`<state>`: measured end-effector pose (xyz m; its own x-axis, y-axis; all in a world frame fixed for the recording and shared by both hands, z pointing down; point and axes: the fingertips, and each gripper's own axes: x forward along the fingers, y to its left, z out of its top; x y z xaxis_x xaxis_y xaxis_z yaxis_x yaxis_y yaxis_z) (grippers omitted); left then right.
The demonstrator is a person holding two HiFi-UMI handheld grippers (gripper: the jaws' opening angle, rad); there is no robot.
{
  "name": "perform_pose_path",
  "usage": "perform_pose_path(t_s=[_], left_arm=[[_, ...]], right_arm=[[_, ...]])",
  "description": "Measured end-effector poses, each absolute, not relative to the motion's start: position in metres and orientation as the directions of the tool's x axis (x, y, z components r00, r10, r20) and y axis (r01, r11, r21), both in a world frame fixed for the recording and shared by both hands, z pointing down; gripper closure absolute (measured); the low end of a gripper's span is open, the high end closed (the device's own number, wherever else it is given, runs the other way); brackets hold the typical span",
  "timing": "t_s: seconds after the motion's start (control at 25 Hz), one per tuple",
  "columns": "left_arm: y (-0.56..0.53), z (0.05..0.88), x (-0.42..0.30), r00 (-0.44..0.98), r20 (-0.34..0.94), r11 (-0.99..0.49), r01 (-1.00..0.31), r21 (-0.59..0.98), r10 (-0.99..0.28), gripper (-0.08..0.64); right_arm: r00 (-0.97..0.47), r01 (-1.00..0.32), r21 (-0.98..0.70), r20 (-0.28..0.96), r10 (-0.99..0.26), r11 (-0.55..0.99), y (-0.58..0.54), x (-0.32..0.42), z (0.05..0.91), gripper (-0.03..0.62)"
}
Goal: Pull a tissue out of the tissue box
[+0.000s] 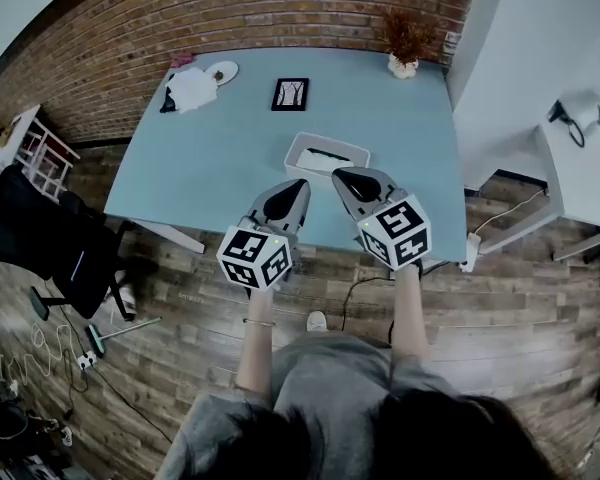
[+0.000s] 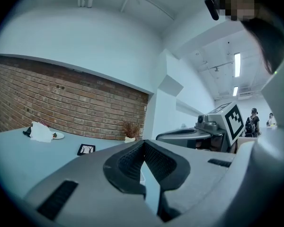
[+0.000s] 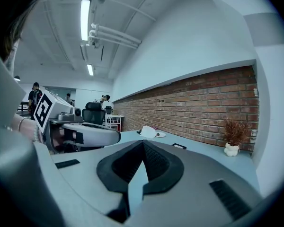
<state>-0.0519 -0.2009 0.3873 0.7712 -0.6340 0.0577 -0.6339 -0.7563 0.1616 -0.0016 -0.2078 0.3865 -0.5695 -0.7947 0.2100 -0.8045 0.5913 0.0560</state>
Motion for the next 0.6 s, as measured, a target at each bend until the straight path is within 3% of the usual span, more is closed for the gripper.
perform_pose_path(t_s=[0.6], left_arm=[[-0.241,0.404,-0.051,0.8,0.081,-0.782,-0.598,0.174,-0.594,0.557]], right_arm=[[-0.493,-0.852,0.062,0.24,-0.836,0.52,-0.244,0.024,0.398,0.594]])
